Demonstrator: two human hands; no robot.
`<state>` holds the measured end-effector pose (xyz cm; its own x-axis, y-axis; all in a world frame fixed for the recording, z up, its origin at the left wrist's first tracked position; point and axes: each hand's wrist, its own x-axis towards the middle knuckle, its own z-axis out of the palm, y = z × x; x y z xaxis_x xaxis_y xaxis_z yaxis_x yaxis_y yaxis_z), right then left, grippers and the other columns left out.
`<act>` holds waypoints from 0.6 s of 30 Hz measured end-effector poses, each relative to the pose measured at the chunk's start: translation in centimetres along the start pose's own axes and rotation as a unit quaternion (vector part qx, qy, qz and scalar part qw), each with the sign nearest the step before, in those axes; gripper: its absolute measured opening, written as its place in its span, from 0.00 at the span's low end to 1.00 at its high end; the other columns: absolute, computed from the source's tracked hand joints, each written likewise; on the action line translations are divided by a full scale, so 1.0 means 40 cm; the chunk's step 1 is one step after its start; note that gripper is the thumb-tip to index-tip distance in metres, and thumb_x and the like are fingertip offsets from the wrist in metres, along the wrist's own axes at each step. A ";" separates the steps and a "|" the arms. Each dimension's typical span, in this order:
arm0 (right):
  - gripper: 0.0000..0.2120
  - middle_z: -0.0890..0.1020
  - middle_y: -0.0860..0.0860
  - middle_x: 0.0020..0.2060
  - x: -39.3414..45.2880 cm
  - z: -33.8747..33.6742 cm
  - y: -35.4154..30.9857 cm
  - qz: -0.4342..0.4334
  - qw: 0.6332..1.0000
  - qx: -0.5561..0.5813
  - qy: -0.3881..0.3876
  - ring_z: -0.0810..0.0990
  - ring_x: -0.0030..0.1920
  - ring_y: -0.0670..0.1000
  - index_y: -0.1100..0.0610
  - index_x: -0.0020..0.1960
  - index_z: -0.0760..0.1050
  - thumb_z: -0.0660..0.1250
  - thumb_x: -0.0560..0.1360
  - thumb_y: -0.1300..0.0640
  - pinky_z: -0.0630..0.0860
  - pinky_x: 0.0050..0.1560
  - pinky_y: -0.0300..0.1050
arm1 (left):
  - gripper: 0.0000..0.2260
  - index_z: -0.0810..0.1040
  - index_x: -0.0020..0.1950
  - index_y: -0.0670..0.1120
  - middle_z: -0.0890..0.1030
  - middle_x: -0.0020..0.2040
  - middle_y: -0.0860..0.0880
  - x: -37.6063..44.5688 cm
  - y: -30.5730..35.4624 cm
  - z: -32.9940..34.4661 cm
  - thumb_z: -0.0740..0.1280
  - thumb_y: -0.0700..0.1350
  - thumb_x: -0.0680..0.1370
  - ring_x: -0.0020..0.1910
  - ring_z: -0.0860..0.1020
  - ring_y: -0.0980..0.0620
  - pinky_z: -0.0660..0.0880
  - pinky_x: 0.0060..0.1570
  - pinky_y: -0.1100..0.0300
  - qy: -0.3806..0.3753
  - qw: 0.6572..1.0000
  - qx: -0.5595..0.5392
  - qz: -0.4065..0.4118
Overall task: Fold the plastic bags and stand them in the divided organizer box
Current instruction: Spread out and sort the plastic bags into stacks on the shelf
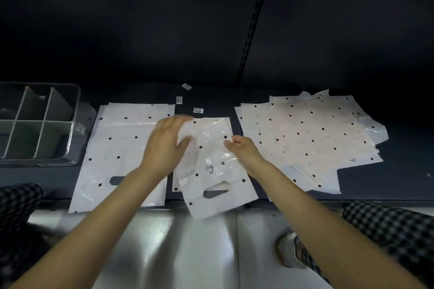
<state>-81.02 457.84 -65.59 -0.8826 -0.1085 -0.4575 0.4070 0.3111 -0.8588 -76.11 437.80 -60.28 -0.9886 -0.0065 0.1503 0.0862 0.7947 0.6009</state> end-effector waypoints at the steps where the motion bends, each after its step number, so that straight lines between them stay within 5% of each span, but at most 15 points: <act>1: 0.11 0.70 0.52 0.34 0.020 0.006 0.007 0.010 1.000 -0.001 0.028 0.69 0.34 0.48 0.63 0.41 0.70 0.63 0.78 0.57 0.67 0.36 0.36 | 0.19 0.71 0.68 0.48 0.72 0.69 0.49 -0.012 -0.011 0.021 0.66 0.41 0.78 0.68 0.66 0.47 0.61 0.66 0.57 -0.029 0.999 0.005 0.013; 7: 0.06 0.75 0.55 0.43 0.102 0.010 0.025 0.041 0.994 0.030 0.092 0.73 0.44 0.52 0.59 0.47 0.73 0.63 0.78 0.56 0.72 0.47 0.46 | 0.21 0.61 0.74 0.53 0.54 0.77 0.51 -0.104 -0.079 0.147 0.58 0.51 0.81 0.77 0.51 0.50 0.48 0.74 0.58 -0.207 0.975 0.082 0.025; 11: 0.12 0.76 0.49 0.47 0.091 -0.030 0.033 0.003 0.983 -0.006 0.181 0.74 0.50 0.51 0.57 0.60 0.70 0.62 0.77 0.60 0.70 0.49 0.41 | 0.32 0.51 0.77 0.56 0.41 0.77 0.54 -0.137 -0.109 0.179 0.37 0.65 0.75 0.77 0.43 0.51 0.45 0.75 0.55 -0.280 0.945 0.168 0.037; 15: 0.22 0.70 0.55 0.66 0.036 -0.184 0.116 -0.057 0.928 -0.226 0.293 0.66 0.67 0.55 0.58 0.68 0.64 0.65 0.77 0.58 0.67 0.63 0.46 | 0.37 0.46 0.77 0.56 0.35 0.74 0.54 -0.136 -0.123 0.181 0.32 0.68 0.70 0.77 0.40 0.51 0.43 0.75 0.54 -0.290 0.936 0.190 0.059; 18: 0.31 0.59 0.54 0.75 -0.007 -0.323 0.197 0.038 0.879 -0.368 0.300 0.56 0.74 0.55 0.57 0.75 0.57 0.64 0.77 0.48 0.57 0.72 0.49 | 0.46 0.44 0.77 0.56 0.35 0.74 0.55 -0.131 -0.119 0.175 0.23 0.72 0.63 0.77 0.40 0.51 0.42 0.74 0.54 -0.303 0.934 0.181 0.054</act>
<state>-80.64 472.51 -69.25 -0.9144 0.3886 -0.1131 0.4028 0.8464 -0.3483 -72.22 438.30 -69.41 -0.8745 0.3437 -0.3423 0.2510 0.9244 0.2872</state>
